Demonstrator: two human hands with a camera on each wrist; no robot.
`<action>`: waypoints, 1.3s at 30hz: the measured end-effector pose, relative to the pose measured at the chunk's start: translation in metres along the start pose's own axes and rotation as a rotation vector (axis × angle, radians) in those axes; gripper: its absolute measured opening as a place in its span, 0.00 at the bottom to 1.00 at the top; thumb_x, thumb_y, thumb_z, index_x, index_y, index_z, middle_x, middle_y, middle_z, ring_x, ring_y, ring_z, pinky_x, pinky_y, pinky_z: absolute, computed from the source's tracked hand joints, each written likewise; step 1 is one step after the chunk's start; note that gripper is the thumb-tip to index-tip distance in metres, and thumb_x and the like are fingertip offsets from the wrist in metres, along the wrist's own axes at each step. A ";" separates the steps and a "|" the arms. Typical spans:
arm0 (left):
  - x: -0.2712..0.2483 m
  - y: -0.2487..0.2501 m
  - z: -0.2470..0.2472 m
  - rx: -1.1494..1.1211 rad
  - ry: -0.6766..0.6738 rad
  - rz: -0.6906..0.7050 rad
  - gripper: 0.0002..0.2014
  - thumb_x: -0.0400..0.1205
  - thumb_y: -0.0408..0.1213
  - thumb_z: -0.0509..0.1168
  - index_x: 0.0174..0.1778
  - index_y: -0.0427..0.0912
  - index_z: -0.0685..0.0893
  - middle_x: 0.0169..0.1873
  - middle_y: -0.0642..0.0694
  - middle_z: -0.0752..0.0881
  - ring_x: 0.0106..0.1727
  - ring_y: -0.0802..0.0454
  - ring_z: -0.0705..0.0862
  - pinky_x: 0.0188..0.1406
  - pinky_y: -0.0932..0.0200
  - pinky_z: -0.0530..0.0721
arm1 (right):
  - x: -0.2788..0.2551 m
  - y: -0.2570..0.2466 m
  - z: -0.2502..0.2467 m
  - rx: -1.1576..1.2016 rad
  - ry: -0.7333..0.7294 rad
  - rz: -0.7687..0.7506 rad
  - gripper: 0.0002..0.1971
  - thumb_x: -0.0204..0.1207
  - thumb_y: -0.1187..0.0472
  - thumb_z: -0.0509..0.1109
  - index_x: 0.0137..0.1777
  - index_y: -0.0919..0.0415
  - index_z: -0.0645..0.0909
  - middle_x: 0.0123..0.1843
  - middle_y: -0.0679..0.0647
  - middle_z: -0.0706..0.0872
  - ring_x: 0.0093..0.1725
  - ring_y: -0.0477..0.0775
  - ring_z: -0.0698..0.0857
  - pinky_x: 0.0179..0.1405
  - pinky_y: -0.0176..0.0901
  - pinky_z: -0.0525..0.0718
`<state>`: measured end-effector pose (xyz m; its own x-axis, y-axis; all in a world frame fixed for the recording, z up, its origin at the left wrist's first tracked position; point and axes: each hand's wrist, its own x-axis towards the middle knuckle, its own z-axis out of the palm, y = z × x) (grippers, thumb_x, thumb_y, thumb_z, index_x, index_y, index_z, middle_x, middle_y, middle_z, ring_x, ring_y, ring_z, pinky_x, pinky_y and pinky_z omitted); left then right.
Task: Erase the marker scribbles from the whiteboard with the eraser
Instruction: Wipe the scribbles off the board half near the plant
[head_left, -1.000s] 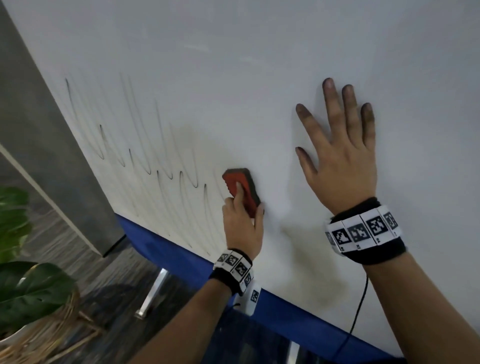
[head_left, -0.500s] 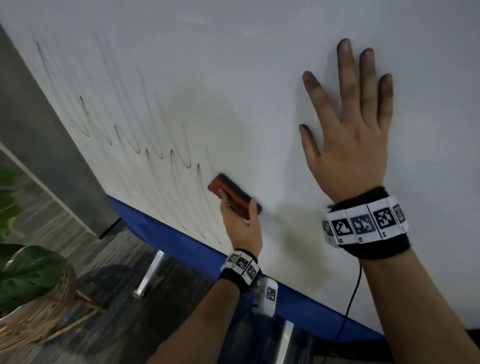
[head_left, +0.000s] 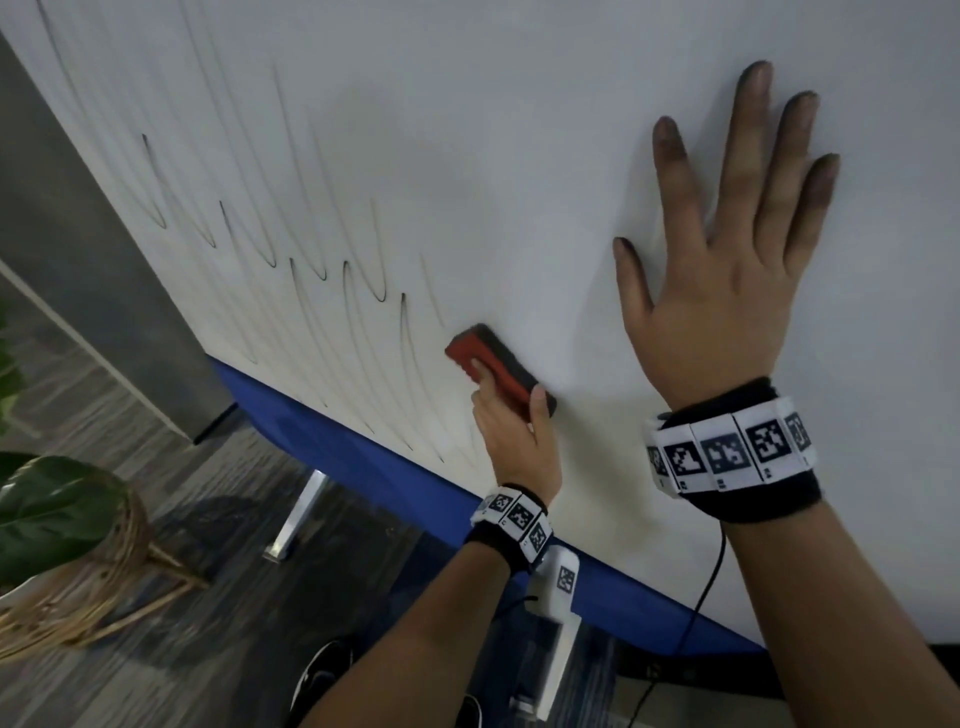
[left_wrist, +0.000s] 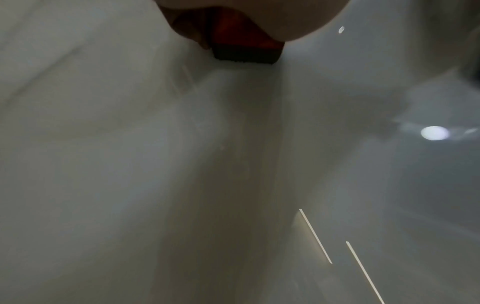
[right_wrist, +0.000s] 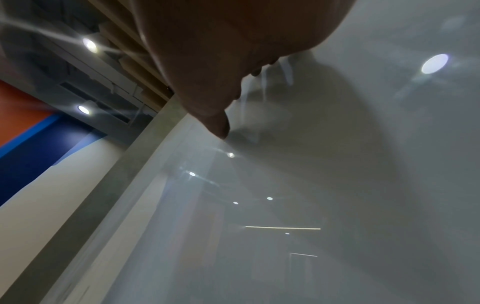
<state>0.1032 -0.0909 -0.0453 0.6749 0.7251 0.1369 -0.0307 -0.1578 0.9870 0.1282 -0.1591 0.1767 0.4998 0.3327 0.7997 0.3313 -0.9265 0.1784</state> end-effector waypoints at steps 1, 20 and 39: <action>-0.003 -0.013 0.001 -0.013 0.007 -0.058 0.37 0.90 0.42 0.61 0.89 0.41 0.48 0.65 0.57 0.67 0.65 0.65 0.70 0.67 0.77 0.66 | -0.002 0.001 0.001 -0.003 -0.012 -0.005 0.32 0.88 0.46 0.62 0.89 0.51 0.60 0.88 0.68 0.59 0.87 0.75 0.58 0.87 0.68 0.52; 0.050 0.025 -0.036 -0.083 -0.039 -0.311 0.38 0.91 0.42 0.58 0.89 0.40 0.39 0.79 0.34 0.70 0.70 0.48 0.79 0.63 0.75 0.71 | -0.026 -0.008 0.003 0.094 -0.072 0.037 0.34 0.82 0.53 0.69 0.88 0.50 0.63 0.89 0.67 0.55 0.88 0.73 0.53 0.88 0.67 0.49; 0.009 -0.112 -0.020 -0.046 0.024 -0.537 0.38 0.91 0.33 0.57 0.89 0.38 0.38 0.79 0.29 0.70 0.73 0.32 0.78 0.64 0.63 0.72 | -0.045 0.000 0.009 0.006 -0.110 -0.024 0.36 0.81 0.55 0.69 0.88 0.50 0.61 0.90 0.67 0.55 0.89 0.71 0.54 0.89 0.63 0.49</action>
<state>0.0982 -0.0533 -0.1534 0.5876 0.7108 -0.3866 0.2816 0.2683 0.9213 0.1131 -0.1728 0.1355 0.5758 0.3727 0.7277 0.3492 -0.9169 0.1933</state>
